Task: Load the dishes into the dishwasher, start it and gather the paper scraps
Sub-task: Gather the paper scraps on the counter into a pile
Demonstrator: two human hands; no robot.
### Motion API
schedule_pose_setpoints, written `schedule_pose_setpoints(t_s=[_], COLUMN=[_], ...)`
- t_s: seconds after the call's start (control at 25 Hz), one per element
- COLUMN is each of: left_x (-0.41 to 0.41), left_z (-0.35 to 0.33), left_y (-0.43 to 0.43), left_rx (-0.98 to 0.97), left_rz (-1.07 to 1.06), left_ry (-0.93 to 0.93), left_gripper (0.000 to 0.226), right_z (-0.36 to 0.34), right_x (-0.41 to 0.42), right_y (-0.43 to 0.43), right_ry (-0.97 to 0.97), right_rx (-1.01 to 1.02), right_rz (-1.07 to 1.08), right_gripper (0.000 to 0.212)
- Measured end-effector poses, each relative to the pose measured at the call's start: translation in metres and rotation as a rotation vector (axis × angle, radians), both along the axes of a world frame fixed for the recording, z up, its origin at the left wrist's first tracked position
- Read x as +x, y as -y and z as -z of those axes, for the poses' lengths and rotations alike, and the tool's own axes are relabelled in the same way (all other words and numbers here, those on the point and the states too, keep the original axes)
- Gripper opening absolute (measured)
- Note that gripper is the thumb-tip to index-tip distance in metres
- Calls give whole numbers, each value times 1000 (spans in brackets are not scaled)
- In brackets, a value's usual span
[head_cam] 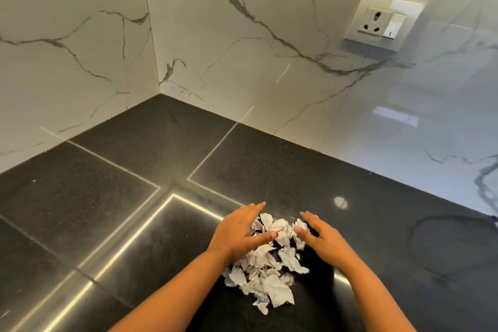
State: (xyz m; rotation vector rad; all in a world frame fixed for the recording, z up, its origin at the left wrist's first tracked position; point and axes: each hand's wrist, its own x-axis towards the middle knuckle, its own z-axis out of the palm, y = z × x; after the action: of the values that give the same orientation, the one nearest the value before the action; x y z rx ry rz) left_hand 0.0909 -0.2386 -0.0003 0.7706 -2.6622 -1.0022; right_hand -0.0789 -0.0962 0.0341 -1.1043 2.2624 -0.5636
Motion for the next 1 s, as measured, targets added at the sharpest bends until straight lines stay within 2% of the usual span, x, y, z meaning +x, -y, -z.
schedule_pose_setpoints(t_s=[0.2,0.32,0.36,0.48,0.64,0.8,1.0], left_x=[-14,-8,-1,27,38,17,10], left_z=[0,-5,-7,-7,-3,2,14], left_y=[-24,-15,-6,20,18,1,-3], left_rx=[158,559,604,309,-97,-343,-421], left_rz=[11,-25,20,285,469,472,434], left_ry=[-58,-180,-167,68,274,277,191], left_gripper=[94,91,94,127,151,151,129], right_z=[-3,-14,-17,-18,2,9,10], right_x=[30,25,20,21,42,48,43], right_y=[-3,-20,-30,-53,-40,-10,1], right_ry=[132,64,12,-111,-281,-290,-306], right_rx=[-60,-2,59,246,303,237,166], right_rz=[-87,-80,-95,-204,-330,-323,-362], right_gripper=[85,114,127,154,161,156,153])
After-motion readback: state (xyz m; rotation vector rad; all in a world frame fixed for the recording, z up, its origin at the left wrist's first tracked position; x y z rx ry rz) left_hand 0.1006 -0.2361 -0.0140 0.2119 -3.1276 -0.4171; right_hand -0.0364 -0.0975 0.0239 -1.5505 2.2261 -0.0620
